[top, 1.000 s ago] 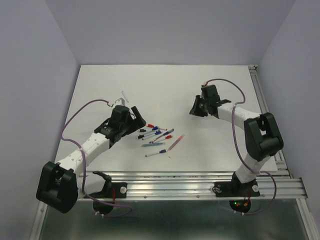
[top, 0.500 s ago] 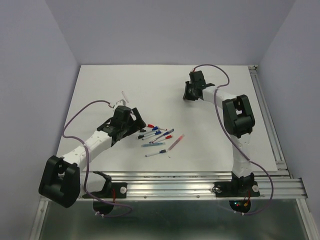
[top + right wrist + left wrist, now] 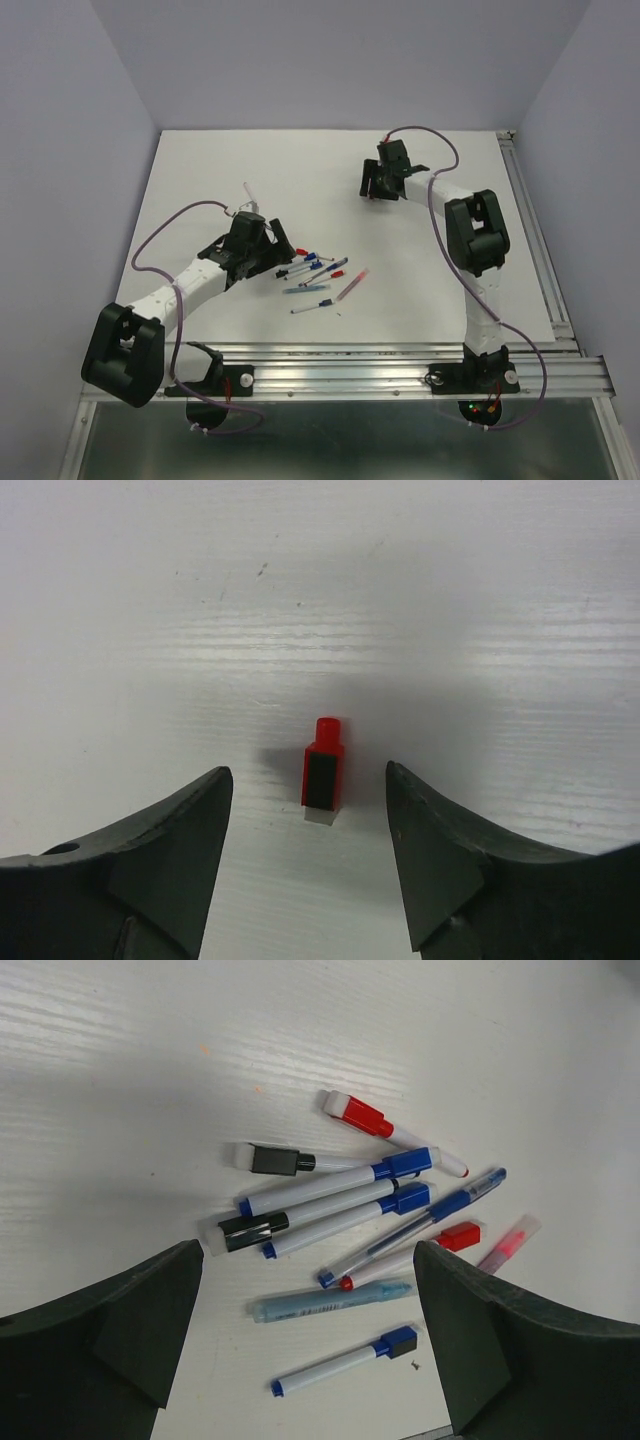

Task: Open the pen caps

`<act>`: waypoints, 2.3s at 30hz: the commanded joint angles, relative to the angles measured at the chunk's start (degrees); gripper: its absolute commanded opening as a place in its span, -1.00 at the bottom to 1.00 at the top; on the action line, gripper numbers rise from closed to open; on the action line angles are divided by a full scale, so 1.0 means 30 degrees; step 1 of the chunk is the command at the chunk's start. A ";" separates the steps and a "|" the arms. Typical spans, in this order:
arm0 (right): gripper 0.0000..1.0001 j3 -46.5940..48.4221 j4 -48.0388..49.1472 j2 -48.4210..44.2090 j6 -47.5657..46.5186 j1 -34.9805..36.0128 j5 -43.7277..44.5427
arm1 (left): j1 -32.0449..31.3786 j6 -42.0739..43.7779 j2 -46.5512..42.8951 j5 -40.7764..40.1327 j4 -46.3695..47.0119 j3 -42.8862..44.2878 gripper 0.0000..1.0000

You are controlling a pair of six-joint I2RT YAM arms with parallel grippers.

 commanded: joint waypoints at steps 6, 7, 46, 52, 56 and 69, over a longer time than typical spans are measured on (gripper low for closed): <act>1.00 -0.3045 -0.0860 -0.4520 -0.0369 -0.0116 -0.0424 | -0.0932 0.0635 -0.1715 0.1975 0.0620 -0.0659 0.98; 1.00 -0.4268 -0.0598 -0.5772 -0.0310 -0.0116 -0.0511 | -0.1196 0.0519 -0.2123 0.1859 0.0591 -0.0777 0.98; 1.00 -2.3061 0.3712 -2.8842 0.8861 -0.0145 -0.3735 | -1.0251 0.6554 0.8888 0.0043 0.3170 0.5315 0.02; 1.00 -2.3089 0.3624 -2.8842 0.8685 -0.0145 -0.3763 | -1.2065 0.6728 0.8859 -0.2241 0.2089 0.5899 -0.06; 1.00 -2.3002 0.3537 -2.8900 0.8685 -0.0116 -0.4144 | -1.2477 0.6642 1.0376 -0.3179 0.0916 0.7041 -0.29; 1.00 -2.2708 0.2072 -3.0540 0.8743 -0.0145 -0.3471 | -1.2887 0.5442 0.9862 -0.3356 0.0882 0.7455 -1.00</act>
